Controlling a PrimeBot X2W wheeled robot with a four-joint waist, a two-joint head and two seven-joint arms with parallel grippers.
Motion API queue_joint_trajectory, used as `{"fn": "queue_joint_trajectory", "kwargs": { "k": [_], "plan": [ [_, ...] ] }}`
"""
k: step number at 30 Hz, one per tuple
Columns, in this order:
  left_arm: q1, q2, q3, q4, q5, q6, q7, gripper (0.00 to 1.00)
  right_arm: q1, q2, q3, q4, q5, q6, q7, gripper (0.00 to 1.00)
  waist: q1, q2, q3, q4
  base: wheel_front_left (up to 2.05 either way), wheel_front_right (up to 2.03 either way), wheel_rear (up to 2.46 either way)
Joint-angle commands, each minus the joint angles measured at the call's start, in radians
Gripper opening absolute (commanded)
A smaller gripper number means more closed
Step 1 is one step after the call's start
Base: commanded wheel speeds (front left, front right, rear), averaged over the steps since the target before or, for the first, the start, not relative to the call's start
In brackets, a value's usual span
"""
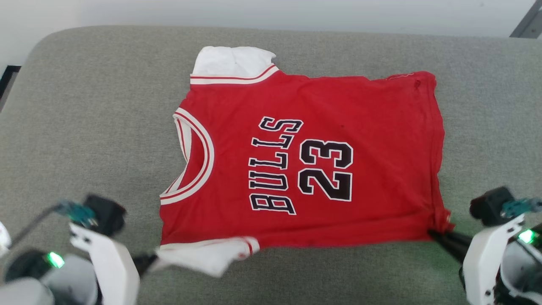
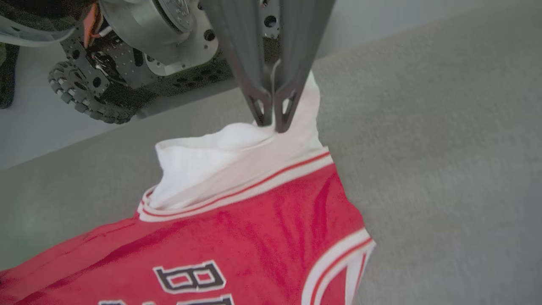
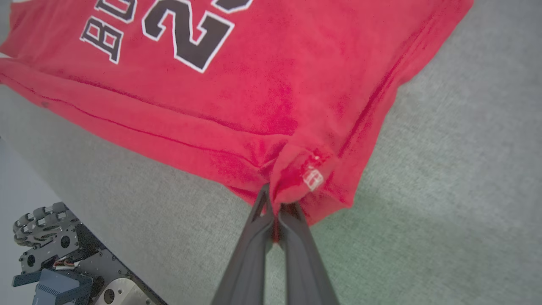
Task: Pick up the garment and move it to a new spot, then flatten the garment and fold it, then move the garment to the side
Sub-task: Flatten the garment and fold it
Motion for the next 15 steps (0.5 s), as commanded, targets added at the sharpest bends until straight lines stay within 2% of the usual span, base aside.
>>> {"fn": "queue_joint_trajectory", "kwargs": {
  "k": [1,4,8,11,15],
  "plan": [
    [-0.027,0.013,0.013,-0.007,0.017,-0.003,0.005,0.0,-0.009,0.008,-0.016,-0.015,-0.011,-0.002,0.005,0.0,0.0,-0.0001,0.006,-0.006,0.0,0.0,0.0],
    [-0.108,0.038,0.049,-0.01,0.073,-0.023,0.027,0.0,-0.042,0.034,-0.066,-0.048,-0.039,-0.002,0.027,0.0,0.0,-0.0001,0.02,-0.013,0.0,0.0,0.0],
    [-0.231,0.007,0.09,0.057,0.142,-0.093,0.051,0.0,-0.126,0.078,-0.108,-0.046,-0.086,-0.002,0.054,0.0,0.0,-0.0001,0.051,-0.022,0.0,0.0,0.0],
    [-0.32,-0.054,0.106,0.16,0.183,-0.159,0.069,0.0,-0.207,0.113,-0.114,-0.011,-0.121,-0.002,0.067,0.0,0.0,-0.0001,0.075,-0.026,0.0,0.0,0.0],
    [-0.428,-0.163,0.097,0.35,0.228,-0.26,0.093,0.0,-0.33,0.153,-0.109,0.078,-0.163,-0.002,0.062,0.0,0.0,-0.0001,0.105,-0.029,0.0,0.0,0.0]
  ]
}}
